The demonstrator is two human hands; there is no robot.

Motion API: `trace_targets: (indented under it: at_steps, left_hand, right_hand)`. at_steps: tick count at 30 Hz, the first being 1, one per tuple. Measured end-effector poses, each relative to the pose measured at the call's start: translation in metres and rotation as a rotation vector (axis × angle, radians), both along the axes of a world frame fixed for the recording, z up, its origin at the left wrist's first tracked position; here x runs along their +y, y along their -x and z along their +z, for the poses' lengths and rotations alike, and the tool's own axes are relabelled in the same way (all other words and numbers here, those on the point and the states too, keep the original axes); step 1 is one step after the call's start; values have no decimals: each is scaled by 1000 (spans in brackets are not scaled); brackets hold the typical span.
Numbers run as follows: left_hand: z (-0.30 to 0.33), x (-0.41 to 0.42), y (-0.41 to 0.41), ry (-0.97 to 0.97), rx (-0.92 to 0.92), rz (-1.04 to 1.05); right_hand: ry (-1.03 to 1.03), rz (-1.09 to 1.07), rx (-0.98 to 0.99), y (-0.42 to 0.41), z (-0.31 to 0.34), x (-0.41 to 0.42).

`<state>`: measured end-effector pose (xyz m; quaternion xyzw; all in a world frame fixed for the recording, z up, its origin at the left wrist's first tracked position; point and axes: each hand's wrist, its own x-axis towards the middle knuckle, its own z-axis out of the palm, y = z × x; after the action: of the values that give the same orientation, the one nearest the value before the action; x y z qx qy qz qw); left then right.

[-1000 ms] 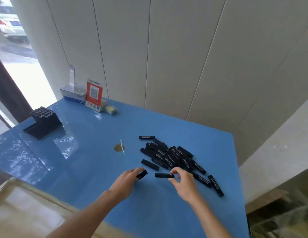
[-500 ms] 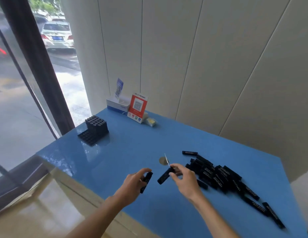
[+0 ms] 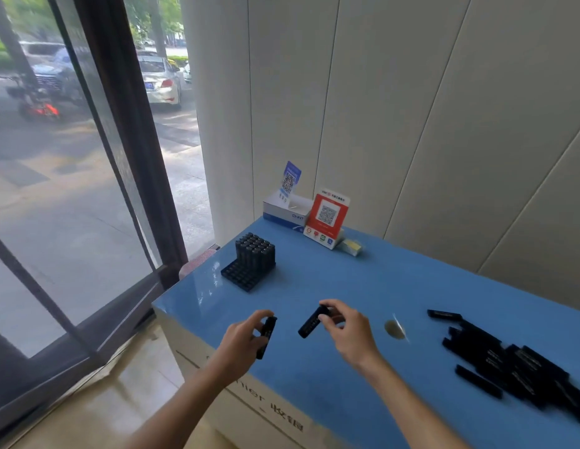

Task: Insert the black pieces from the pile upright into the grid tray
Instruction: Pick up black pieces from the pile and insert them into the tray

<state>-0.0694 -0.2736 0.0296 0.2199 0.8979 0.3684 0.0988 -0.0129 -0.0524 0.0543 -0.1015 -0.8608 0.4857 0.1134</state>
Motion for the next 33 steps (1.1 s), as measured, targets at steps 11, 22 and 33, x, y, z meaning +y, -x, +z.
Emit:
trace_targets:
  at_steps: [11, 22, 33]
  left_hand:
    - [-7, -30, 112, -17, 88, 55]
    - [-15, -39, 200, -91, 120, 105]
    - [-32, -48, 261, -204, 176, 24]
  right_hand:
    - [-94, 66, 36, 128, -14, -28]
    - [-235, 60, 58, 210, -38, -41]
    - [-442, -19, 33, 221, -57, -61]
